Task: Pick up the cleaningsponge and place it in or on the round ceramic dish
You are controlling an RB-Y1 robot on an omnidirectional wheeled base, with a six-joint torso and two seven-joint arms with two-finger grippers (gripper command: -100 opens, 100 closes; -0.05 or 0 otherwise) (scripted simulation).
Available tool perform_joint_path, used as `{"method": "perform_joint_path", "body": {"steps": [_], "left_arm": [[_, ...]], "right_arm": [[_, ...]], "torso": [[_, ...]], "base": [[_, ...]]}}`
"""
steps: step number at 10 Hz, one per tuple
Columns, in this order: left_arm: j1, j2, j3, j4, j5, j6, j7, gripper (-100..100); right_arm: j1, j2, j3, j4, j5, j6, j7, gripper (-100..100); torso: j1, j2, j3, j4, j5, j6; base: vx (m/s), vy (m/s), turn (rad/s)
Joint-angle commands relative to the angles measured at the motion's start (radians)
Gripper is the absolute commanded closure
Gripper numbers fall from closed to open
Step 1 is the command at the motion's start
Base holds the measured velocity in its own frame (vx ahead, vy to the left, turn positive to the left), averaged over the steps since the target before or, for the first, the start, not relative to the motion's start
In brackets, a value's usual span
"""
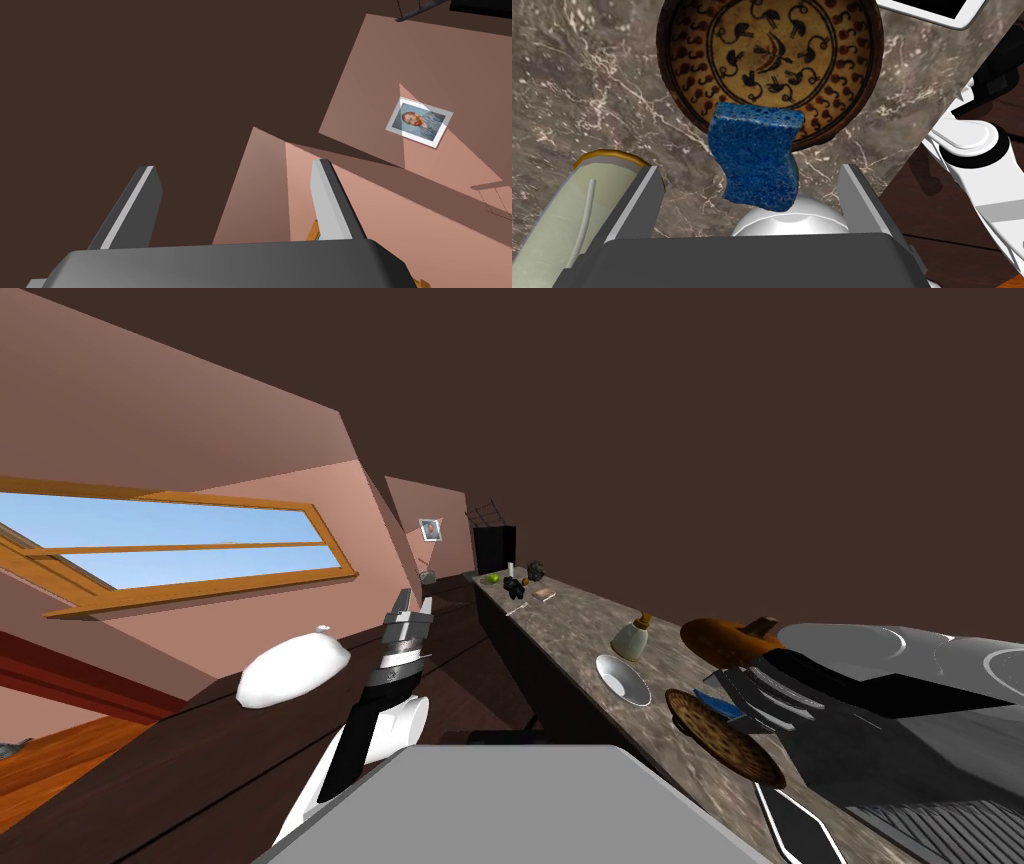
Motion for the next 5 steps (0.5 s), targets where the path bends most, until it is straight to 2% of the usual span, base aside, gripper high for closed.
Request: {"method": "perform_joint_path", "body": {"steps": [1,2,3,4,5], "left_arm": [[0.0,0.0,0.0,0.0,0.0,0.0,0.0,0],[0.0,0.0,0.0,0.0,0.0,0.0,0.0,0],[0.0,0.0,0.0,0.0,0.0,0.0,0.0,0],[0.0,0.0,0.0,0.0,0.0,0.0,0.0,0],[0.0,0.0,0.0,0.0,0.0,0.0,0.0,0]], "right_arm": [[0.0,0.0,0.0,0.0,0.0,0.0,0.0,-100],[0.0,0.0,0.0,0.0,0.0,0.0,0.0,-100],[0.0,0.0,0.0,0.0,0.0,0.0,0.0,0],[-0.016,-0.041,-0.014,0.002,-0.015,-0.032,-0.014,-100],[-0.027,-0.068,-0.024,0.003,-0.026,-0.053,-0.023,-100]], "torso": [[0.0,0.0,0.0,0.0,0.0,0.0],[0.0,0.0,0.0,0.0,0.0,0.0],[0.0,0.0,0.0,0.0,0.0,0.0],[0.0,0.0,0.0,0.0,0.0,0.0],[0.0,0.001,0.001,0.0,0.0,0.0]], "base": [[0.0,0.0,0.0],[0.0,0.0,0.0],[0.0,0.0,0.0],[-0.031,-0.017,-0.133],[-0.053,-0.025,-0.138]]}}
